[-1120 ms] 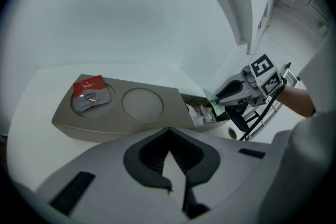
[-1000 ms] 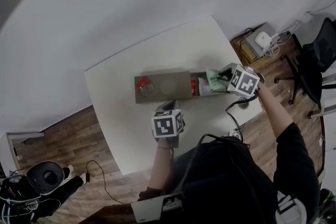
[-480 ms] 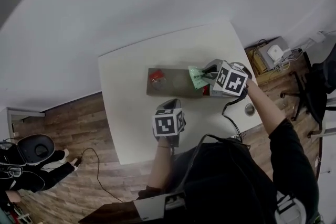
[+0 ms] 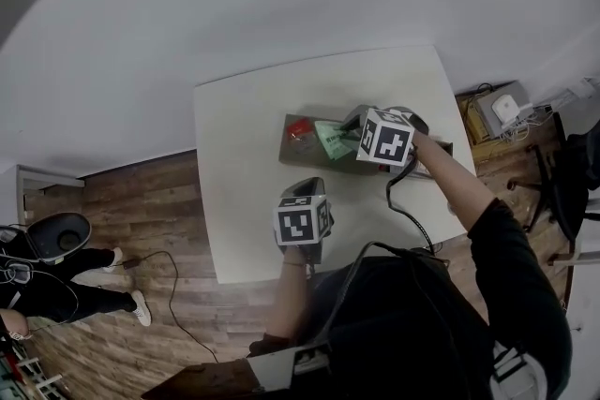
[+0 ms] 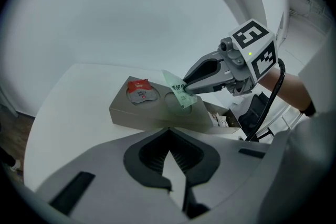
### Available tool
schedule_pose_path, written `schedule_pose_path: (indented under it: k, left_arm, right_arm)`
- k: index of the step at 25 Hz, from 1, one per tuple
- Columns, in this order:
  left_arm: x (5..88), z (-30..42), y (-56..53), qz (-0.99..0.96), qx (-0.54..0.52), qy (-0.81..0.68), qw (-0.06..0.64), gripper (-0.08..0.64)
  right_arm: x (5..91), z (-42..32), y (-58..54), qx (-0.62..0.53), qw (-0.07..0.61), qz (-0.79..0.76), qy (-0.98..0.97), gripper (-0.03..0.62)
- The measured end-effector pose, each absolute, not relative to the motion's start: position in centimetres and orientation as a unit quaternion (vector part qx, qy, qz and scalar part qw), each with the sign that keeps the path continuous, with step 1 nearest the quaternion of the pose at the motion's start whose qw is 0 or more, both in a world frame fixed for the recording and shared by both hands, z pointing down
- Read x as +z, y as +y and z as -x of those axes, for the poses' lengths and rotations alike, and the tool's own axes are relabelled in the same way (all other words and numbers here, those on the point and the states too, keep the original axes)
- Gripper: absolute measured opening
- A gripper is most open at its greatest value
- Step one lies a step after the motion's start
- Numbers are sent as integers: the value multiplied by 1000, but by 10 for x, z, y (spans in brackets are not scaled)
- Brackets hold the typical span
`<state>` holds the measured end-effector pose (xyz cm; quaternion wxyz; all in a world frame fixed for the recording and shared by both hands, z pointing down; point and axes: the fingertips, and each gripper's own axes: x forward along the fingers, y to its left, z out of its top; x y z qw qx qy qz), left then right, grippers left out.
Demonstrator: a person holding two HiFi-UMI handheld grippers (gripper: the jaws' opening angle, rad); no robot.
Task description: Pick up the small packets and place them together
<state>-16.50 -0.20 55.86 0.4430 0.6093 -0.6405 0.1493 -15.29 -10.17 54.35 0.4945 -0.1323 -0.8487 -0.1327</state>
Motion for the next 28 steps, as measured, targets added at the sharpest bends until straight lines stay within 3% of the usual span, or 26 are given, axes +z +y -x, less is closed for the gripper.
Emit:
schedule_pose_path:
  k: [28]
  left_arm:
    - [566,172,-2,-611,151,-632,452,-3]
  right_arm:
    - [574,194,-87,-197,507,144,-827,67]
